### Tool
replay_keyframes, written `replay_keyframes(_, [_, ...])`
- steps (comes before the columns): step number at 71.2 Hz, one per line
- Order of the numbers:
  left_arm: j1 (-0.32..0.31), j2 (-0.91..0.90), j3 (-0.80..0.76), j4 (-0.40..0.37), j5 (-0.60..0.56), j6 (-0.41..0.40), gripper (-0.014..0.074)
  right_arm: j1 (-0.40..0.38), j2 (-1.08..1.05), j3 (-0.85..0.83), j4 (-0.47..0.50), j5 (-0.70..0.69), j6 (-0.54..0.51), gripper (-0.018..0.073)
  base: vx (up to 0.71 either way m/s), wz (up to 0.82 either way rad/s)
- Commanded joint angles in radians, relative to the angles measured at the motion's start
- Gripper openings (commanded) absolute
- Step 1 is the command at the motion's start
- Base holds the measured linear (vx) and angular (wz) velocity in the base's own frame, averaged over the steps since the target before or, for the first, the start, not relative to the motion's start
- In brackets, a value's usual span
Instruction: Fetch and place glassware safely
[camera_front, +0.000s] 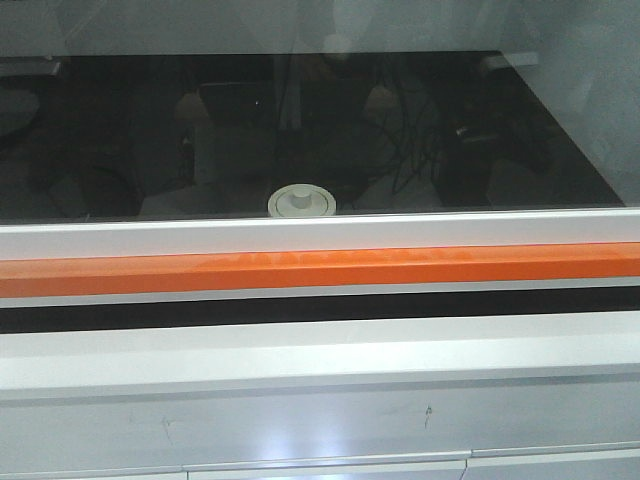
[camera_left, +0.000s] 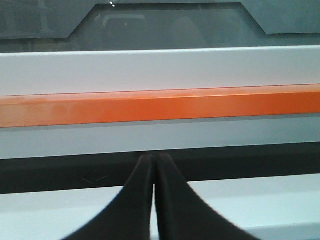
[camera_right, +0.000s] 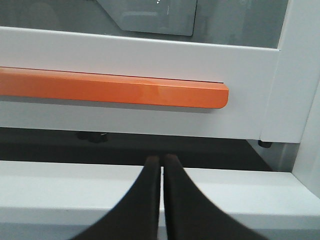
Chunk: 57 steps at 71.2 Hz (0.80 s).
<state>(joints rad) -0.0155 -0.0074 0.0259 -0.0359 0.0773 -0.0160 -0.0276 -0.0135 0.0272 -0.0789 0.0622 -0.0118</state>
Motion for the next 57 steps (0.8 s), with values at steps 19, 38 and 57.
replay_keyframes(19, [0.001,-0.017,0.029,-0.011,-0.072,-0.001,-0.0007,-0.007,-0.007,0.019,-0.008,-0.071,-0.006,-0.0008,0.0,0.0])
replay_keyframes(38, [0.001,-0.017,0.029,-0.011,-0.072,-0.001,-0.0007,-0.007,-0.007,0.019,-0.008,-0.071,-0.006,-0.0008,0.0,0.0])
replay_keyframes(57, [0.001,-0.017,0.029,-0.011,-0.072,-0.001,-0.0007,-0.007,-0.007,0.019,-0.008,-0.071,-0.006,-0.0008,0.0,0.0])
